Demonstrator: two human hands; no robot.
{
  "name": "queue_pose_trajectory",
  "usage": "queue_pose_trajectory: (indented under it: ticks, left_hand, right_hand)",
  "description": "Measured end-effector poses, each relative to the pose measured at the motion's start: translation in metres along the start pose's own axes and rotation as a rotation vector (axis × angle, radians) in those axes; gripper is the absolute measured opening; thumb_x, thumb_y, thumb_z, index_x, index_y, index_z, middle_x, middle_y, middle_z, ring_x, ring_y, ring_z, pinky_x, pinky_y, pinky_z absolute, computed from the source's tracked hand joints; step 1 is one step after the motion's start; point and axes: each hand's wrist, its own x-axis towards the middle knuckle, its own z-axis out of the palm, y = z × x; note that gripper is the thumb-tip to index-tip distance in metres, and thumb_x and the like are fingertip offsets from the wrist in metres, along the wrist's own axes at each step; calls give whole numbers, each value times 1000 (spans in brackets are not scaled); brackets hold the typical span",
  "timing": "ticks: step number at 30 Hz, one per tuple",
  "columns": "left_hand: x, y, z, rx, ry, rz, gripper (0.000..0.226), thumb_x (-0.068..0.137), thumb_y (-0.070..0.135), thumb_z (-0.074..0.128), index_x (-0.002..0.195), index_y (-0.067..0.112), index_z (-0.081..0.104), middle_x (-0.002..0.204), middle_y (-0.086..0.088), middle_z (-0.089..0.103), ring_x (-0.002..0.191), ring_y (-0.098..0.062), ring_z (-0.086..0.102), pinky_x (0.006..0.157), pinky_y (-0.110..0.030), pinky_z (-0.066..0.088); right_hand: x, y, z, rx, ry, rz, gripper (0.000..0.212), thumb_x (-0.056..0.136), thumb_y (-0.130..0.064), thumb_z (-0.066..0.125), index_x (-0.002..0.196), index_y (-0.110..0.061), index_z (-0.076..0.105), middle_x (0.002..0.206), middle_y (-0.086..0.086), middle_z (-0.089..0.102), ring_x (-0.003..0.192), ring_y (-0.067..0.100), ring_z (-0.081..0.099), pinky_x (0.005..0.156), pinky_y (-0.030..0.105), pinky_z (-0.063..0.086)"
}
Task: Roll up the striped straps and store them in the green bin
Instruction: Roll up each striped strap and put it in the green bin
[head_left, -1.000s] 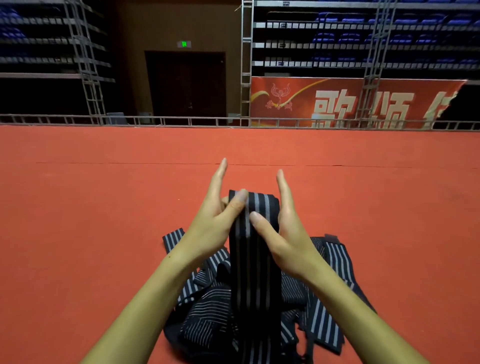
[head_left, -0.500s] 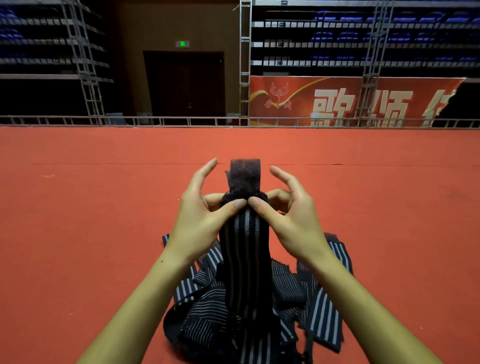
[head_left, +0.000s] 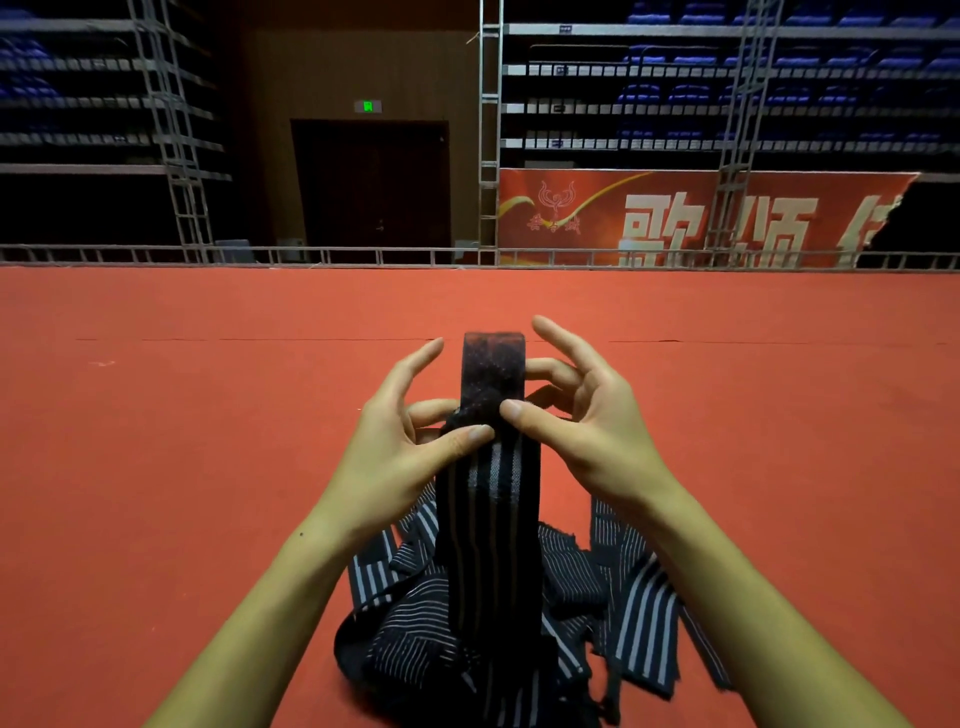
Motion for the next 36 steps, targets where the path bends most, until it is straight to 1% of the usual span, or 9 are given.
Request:
queue_pose_trajectory:
  ticks: [5, 10, 15, 19, 22, 25, 27, 30, 36]
  left_hand:
    - [-18, 12, 4, -51, 69, 12, 88, 85, 4, 83, 159, 30, 43, 116, -12, 82, 103, -35, 81, 88, -49, 67]
    - [-33, 30, 6, -141, 20, -60, 69, 88, 3, 81, 149, 23, 55, 114, -18, 81, 107, -37, 79, 96, -51, 63]
    - [-51, 50, 8, -154, -26, -137, 49, 90, 8, 80, 137, 8, 64, 111, -26, 79, 105, -41, 79, 96, -51, 64]
    - [-57, 64, -2, -221, -87, -189, 77, 78, 52, 92, 141, 20, 63, 124, -36, 72, 106, -40, 73, 89, -40, 64]
    - [-56, 72, -4, -215, -95, -266, 89, 81, 86, 62, 139, 18, 63, 122, -28, 76, 106, -43, 75, 92, -47, 64]
    - [-52, 77, -3, -136, -102, -303, 74, 87, 74, 72, 134, 18, 67, 120, -29, 76, 104, -42, 74, 95, -52, 58]
    - [-50, 79, -2, -106, -106, -285, 59, 86, 56, 87, 130, 20, 71, 117, -28, 76, 95, -37, 75, 83, -42, 59]
    - [-48, 75, -1, -47, -113, -248, 45, 87, 34, 83, 129, 21, 71, 110, -20, 81, 88, -33, 78, 72, -35, 57]
    - [-46, 63, 8, -8, -65, -91, 25, 96, 17, 76, 119, 9, 72, 102, -20, 82, 93, -37, 80, 73, -37, 61]
  right_hand:
    - [-18, -16, 4, -68, -13, -38, 90, 92, 0, 81, 165, -22, 34, 127, 1, 76, 91, 16, 72, 82, 36, 59]
    - [-39, -42, 13, -102, 3, -171, 93, 95, 0, 78, 168, -28, 27, 121, 3, 79, 87, 19, 70, 76, 49, 64]
    - [-52, -61, 19, -130, 48, -221, 82, 96, 3, 75, 164, -25, 37, 119, -9, 81, 80, 24, 65, 69, 44, 59]
    - [-57, -65, 21, -126, 70, -236, 87, 93, 5, 74, 166, -24, 36, 112, -12, 81, 85, 45, 58, 75, 45, 57]
    - [-58, -69, 24, -150, 56, -272, 93, 91, 10, 74, 167, -21, 32, 111, -13, 82, 88, 37, 64, 89, 42, 60]
    - [-59, -66, 25, -179, 58, -298, 95, 88, 15, 74, 166, -16, 30, 105, -19, 81, 85, 18, 64, 93, 29, 56]
    - [-58, -63, 24, -209, 50, -301, 95, 85, 14, 70, 167, -13, 30, 102, -24, 80, 85, 16, 64, 92, 27, 54]
    - [-57, -58, 21, -260, 46, -305, 98, 83, 19, 67, 168, -12, 28, 109, -19, 81, 87, 17, 61, 90, 27, 54]
    - [-58, -52, 17, -236, 55, -267, 89, 91, 10, 68, 167, -16, 30, 121, -14, 79, 88, 14, 58, 89, 23, 51]
